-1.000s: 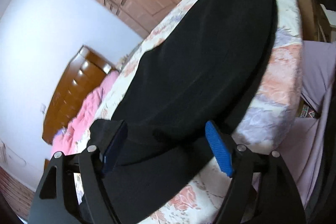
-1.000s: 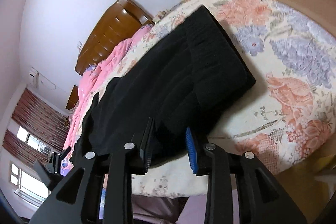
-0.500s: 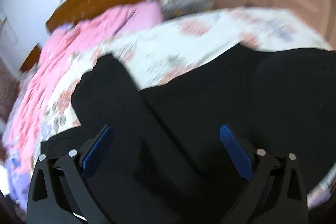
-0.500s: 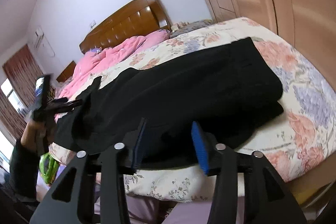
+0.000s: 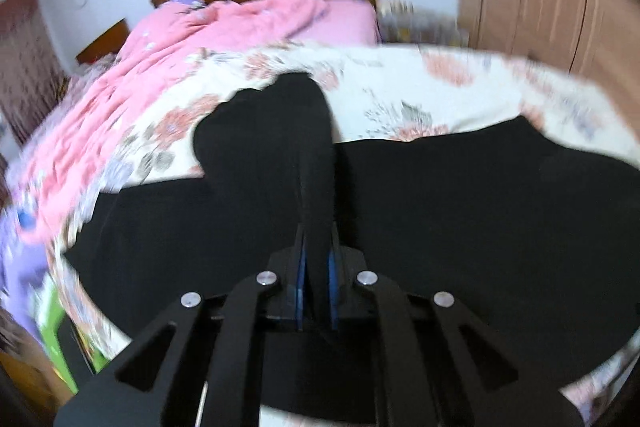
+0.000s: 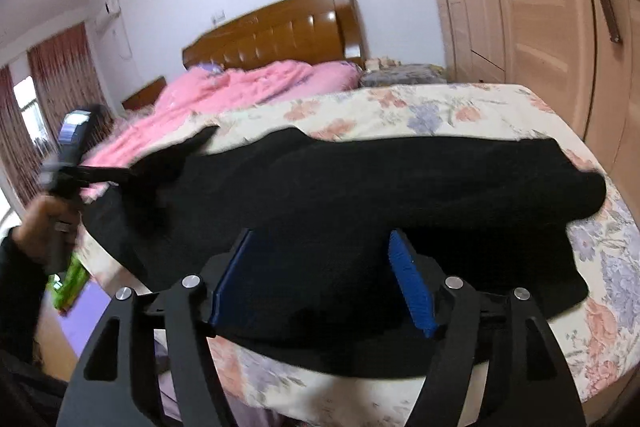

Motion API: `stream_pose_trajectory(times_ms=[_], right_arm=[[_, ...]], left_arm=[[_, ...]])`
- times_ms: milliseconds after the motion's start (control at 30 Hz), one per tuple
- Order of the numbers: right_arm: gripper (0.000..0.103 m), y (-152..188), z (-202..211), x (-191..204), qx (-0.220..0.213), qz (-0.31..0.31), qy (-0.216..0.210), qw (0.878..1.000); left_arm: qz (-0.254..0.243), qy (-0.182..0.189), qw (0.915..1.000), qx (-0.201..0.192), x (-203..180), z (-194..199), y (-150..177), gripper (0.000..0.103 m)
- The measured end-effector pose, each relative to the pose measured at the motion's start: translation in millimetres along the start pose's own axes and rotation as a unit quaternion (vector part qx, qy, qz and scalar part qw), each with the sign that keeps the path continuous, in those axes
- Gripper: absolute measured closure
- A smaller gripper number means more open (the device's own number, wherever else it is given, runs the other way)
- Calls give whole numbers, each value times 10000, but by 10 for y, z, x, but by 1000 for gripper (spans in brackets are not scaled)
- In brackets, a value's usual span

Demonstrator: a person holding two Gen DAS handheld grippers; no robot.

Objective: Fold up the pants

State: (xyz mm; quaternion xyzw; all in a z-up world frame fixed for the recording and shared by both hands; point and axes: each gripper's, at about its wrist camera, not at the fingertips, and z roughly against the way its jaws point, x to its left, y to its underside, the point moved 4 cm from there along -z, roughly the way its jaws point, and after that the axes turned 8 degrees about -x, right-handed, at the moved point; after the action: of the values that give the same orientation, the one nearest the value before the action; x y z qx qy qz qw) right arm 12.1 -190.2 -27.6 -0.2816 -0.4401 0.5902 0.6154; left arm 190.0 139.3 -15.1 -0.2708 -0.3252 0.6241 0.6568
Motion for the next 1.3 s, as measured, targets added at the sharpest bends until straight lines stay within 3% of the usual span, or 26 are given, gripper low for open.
stream_pose_trajectory(times_ms=[100,233,333,467,600,767,833,900,1000,1167,1300], right_arm=[[35,145,54,-264,194,-439,207,9986],[35,397,194,-586,384,-1026,386,9932],[35,521,367,-773,321,-1395,484,9885],[35,546,530,-1033,9,-1864,601,9806],[35,461,572,-1208,-330,-2191,670,9728],[35,187,589,-1161,-870,-1835,751,9763],[35,89,556,-1044,-983,-1515,547,9820],[35,75,397,-957,-757,-1343,340,9875],[35,191,120,-1010,-102,-1260,525,9906],[34,83,177,-908,-49,-945,779,9925],[33,-175,88,-614,-264,-650,452,9965]], left_arm=[[405,179,9990,36,253,180,312,95],[896,200,9955,253,459,62,817,95],[1092,246,9937,-42,462,89,994,94],[1254,515,9905,-224,436,152,963,77],[1219,547,9907,-257,420,157,963,49],[1132,487,9922,-163,349,83,1005,39],[1076,443,9930,-179,328,79,1016,34],[1001,361,9941,-221,341,90,1015,30],[897,221,9952,-321,391,172,972,26],[825,-34,9910,-1051,555,507,674,6],[376,-189,9933,-1072,421,380,202,4]])
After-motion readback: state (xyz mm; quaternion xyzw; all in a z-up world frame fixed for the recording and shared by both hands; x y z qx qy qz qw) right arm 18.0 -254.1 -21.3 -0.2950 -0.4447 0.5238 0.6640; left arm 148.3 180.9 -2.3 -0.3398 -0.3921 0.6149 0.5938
